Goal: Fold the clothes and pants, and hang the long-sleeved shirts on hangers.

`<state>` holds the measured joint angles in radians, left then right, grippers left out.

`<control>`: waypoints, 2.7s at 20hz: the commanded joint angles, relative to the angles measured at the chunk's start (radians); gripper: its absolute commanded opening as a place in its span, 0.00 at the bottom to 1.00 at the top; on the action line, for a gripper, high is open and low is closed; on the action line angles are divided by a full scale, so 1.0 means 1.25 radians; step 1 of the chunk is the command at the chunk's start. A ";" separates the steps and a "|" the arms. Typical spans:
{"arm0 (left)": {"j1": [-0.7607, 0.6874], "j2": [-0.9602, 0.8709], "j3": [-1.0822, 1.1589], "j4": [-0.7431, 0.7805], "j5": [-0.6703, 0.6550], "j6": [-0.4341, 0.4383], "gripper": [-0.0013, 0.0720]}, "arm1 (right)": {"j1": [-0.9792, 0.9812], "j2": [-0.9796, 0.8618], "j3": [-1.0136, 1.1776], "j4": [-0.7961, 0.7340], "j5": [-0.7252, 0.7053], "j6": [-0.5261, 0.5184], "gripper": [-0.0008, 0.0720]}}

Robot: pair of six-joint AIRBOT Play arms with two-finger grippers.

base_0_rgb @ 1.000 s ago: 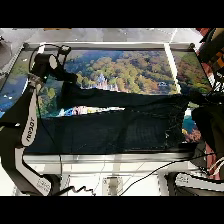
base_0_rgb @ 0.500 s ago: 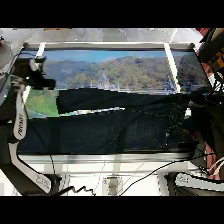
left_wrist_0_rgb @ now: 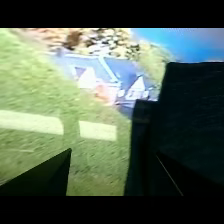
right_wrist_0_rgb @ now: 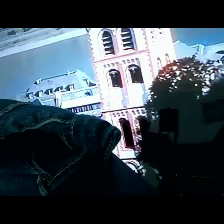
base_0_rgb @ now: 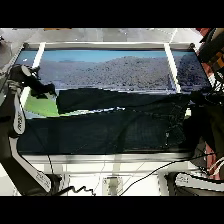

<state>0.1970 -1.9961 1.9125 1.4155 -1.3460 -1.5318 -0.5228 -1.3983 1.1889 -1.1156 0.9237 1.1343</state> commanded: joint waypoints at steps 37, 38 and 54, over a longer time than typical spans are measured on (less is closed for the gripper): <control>-0.068 -0.074 0.002 0.059 0.034 -0.037 0.05 | -0.001 0.001 0.000 0.000 0.005 0.000 0.06; -0.072 -0.072 0.002 0.057 0.052 -0.037 0.05 | -0.001 0.001 0.000 0.000 0.005 0.000 0.06; -0.067 0.250 0.071 0.248 0.305 -0.046 0.04 | 0.000 0.002 0.001 0.021 -0.002 0.003 0.06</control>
<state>0.1108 -1.7435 1.9987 1.6321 -1.0119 -1.5791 -0.5236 -1.3968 1.1892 -1.0950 0.9211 1.1347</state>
